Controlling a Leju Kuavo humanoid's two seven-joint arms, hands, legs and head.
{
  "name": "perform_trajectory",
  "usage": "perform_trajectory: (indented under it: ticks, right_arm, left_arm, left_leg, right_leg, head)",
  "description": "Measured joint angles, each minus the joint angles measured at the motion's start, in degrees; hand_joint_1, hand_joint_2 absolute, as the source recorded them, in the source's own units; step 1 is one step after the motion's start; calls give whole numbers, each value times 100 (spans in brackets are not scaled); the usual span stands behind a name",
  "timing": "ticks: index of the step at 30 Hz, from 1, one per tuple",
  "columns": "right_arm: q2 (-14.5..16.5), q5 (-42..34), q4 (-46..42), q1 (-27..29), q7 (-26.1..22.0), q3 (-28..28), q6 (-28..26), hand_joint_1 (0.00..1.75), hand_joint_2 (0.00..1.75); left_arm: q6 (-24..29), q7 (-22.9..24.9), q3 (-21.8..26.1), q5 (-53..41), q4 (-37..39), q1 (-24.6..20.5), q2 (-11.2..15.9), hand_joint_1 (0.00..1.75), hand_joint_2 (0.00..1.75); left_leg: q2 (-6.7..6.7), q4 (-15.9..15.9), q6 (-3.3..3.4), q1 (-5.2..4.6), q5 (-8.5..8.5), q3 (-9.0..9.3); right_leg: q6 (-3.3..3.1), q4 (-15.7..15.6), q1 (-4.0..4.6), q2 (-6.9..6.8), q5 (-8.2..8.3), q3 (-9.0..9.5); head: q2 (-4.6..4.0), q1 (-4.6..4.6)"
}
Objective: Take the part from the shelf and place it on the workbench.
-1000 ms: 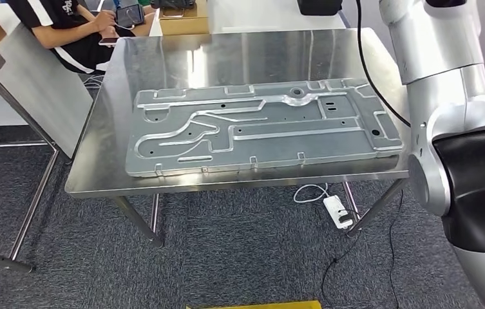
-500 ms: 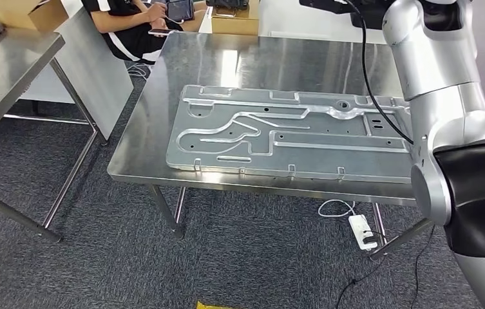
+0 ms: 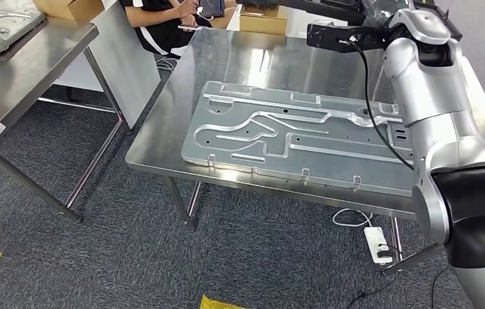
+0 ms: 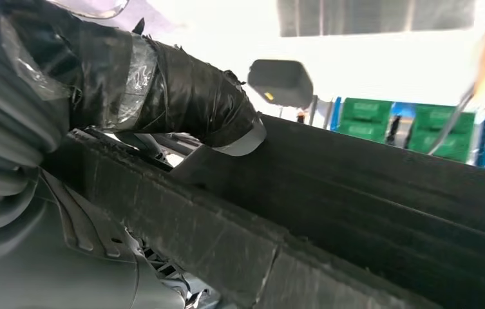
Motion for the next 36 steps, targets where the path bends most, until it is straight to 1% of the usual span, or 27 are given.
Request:
perform_trajectory:
  ticks: [1, 4, 5, 6, 7, 9, 10, 11, 12, 14, 15, 16, 18, 20, 21, 22, 24, 25, 26, 27, 28, 29, 30, 31, 32, 34, 36]
  right_arm:
    - [-23, -5, 20, 7, -4, 1, 19, 175, 175]
    - [-67, -12, 66, 20, -9, 1, 57, 175, 175]
    - [-77, -16, 77, 21, -8, 1, 62, 175, 175]
    - [-96, -23, 86, 18, -6, 1, 65, 175, 175]
    - [-122, -30, 93, 18, -2, 1, 66, 175, 175]
    - [-179, -40, 111, 52, 2, 2, 65, 175, 175]
    - [-204, -40, 122, 93, 1, 2, 64, 175, 175]
    - [-227, -42, 136, 140, -2, 2, 62, 175, 175]
    - [-253, -43, 152, 184, -4, 2, 61, 175, 175]
    - [-303, -56, 178, 234, -15, 3, 56, 175, 175]
    - [-324, -74, 185, 243, -20, 4, 52, 175, 175]
    - [-343, -104, 186, 254, -23, 4, 46, 175, 175]
    - [-385, -176, 186, 293, -24, 4, 32, 175, 175]
    - [-426, -232, 184, 341, -20, 3, 14, 175, 175]
    - [-444, -253, 181, 360, -19, 2, -1, 175, 175]
    - [-461, -268, 174, 380, -18, 2, -22, 175, 175]
    - [-502, -294, 159, 439, -19, 2, -64, 175, 175]
    - [-520, -304, 154, 483, -19, 2, -78, 175, 175]
    - [-538, -310, 151, 533, -19, 2, -85, 175, 175]
    - [-552, -314, 151, 586, -20, 2, -95, 175, 175]
    - [-569, -316, 151, 641, -20, 2, -113, 175, 175]
    - [-585, -317, 151, 693, -22, 2, -136, 175, 175]
    - [-605, -319, 151, 740, -24, 2, -165, 175, 175]
    - [-623, -320, 151, 780, -26, 2, -191, 175, 175]
    - [-641, -322, 151, 818, -29, 2, -210, 175, 175]
    - [-669, -325, 151, 880, -32, 1, -230, 175, 175]
    - [-704, -338, 152, 952, -37, 0, -257, 175, 175]
  left_arm:
    - [0, -6, 0, 3, 0, -3, 3, 0, 175]
    - [0, -15, 2, 7, 0, 2, 5, 0, 175]
    - [0, -16, 3, 7, 0, 3, 4, 0, 175]
    - [0, -17, 4, 8, 0, -1, 3, 0, 175]
    - [0, -19, 5, 8, 0, -6, 2, 0, 175]
    - [3, -21, 9, 8, 0, -18, 2, 0, 175]
    - [4, -22, 13, 8, 0, -20, 2, 0, 175]
    - [6, -22, 19, 8, 0, -20, 3, 0, 175]
    - [7, -22, 25, 8, 0, -20, 3, 0, 175]
    - [7, -19, 34, 8, 0, -16, 0, 0, 175]
    - [7, -22, 36, 7, 0, -15, -2, 0, 175]
    - [7, -35, 37, 7, 0, -14, -4, 0, 175]
    - [9, -77, 38, 8, 0, -16, -5, 0, 175]
    - [14, -106, 40, 9, 0, -13, -3, 0, 175]
    - [18, -112, 40, 10, 0, -12, -2, 0, 175]
    - [21, -116, 41, 10, 0, -11, -2, 0, 175]
    - [26, -121, 41, 10, 0, -10, -3, 0, 175]
    - [28, -122, 42, 10, 0, -10, -3, 0, 175]
    - [31, -122, 42, 10, 0, -8, -3, 0, 175]
    - [33, -122, 43, 9, 0, -7, -3, 0, 175]
    - [37, -122, 43, 8, 0, -6, -2, 0, 175]
    - [41, -123, 43, 7, 0, -7, -2, 0, 175]
    - [45, -123, 43, 6, 0, -9, -1, 0, 175]
    - [49, -125, 43, 5, 0, -12, 0, 0, 175]
    - [51, -126, 43, 5, 0, -15, 1, 0, 175]
    - [57, -131, 43, 3, 0, -19, 1, 0, 175]
    - [64, -143, 44, 1, 0, -20, -2, 0, 175]
  left_leg:
    - [16, -173, 26, -18, 23, 91]
    - [-6, -261, 83, -26, 29, 121]
    - [-13, -293, 115, -16, 45, 137]
    - [-16, -326, 146, -5, 63, 152]
    - [-21, -348, 170, 2, 74, 163]
    - [-47, -342, 197, -4, 71, 162]
    - [-64, -332, 205, -7, 64, 162]
    - [-82, -317, 210, -9, 54, 161]
    - [-101, -297, 209, -9, 40, 162]
    - [-136, -252, 186, -15, 8, 158]
    - [-150, -229, 168, -24, -6, 148]
    - [-158, -217, 144, -30, -10, 137]
    - [-167, -218, 91, -34, -4, 125]
    - [-150, -178, 29, -34, -47, 102]
    - [-132, -58, 1, -32, -133, 51]
    - [-108, 174, -23, -25, -277, -52]
    - [-74, 904, -56, -4, -625, -380]
    - [-67, 1217, -65, 2, -728, -528]
    - [-64, 1358, -69, 4, -733, -597]
    - [-63, 1269, -63, 4, -631, -554]
    - [-62, 968, -48, 4, -454, -405]
    - [-55, 553, -23, 1, -278, -202]
    - [-47, 182, 2, -8, -152, -13]
    - [-42, -78, 27, -18, -84, 120]
    - [-41, -200, 47, -31, -75, 180]
    - [-53, -235, 91, -40, -63, 196]
    - [-54, -299, 160, -24, -20, 224]
  right_leg:
    - [28, 8, 11, -16, -8, -5]
    - [124, 4, 7, -42, -21, 0]
    - [151, 56, -4, -19, -70, -19]
    - [173, 203, -12, 18, -173, -84]
    - [191, 469, -21, 63, -328, -206]
    - [217, 1182, -21, 120, -643, -556]
    - [228, 1448, -23, 131, -708, -696]
    - [234, 1526, -25, 135, -664, -754]
    - [233, 1380, -28, 136, -514, -705]
    - [203, 659, -24, 144, -123, -387]
    - [179, 332, -10, 152, 3, -244]
    - [157, 134, 8, 158, 56, -158]
    - [117, 53, 41, 163, 59, -137]
    - [58, 18, 10, 150, 85, -118]
    - [22, -4, -8, 142, 99, -106]
    - [-8, -22, -25, 135, 109, -95]
    - [-37, -24, -20, 130, 109, -92]
    - [-39, -21, -18, 129, 107, -92]
    - [-40, -18, -16, 128, 105, -90]
    - [-39, -16, -16, 128, 104, -88]
    - [-33, -12, -17, 129, 100, -83]
    - [-23, -6, -17, 129, 93, -80]
    - [-3, 8, -5, 130, 83, -83]
    - [25, 17, 5, 130, 75, -88]
    - [56, 21, 11, 129, 71, -94]
    - [123, 8, 7, 125, 76, -93]
    - [178, 129, -13, 131, -26, -135]
  head:
    - [0, 1]
    - [0, 0]
    - [0, 0]
    - [0, 1]
    - [0, 2]
    - [0, 2]
    - [0, 2]
    - [0, 2]
    - [0, 2]
    - [0, 1]
    - [0, 1]
    - [0, 1]
    - [0, 1]
    - [0, 1]
    - [0, -1]
    - [0, -1]
    - [0, -1]
    - [0, -1]
    - [0, -1]
    - [0, -1]
    - [0, -1]
    - [0, -1]
    - [0, -1]
    - [0, 0]
    - [0, 0]
    - [0, 0]
    - [0, 1]
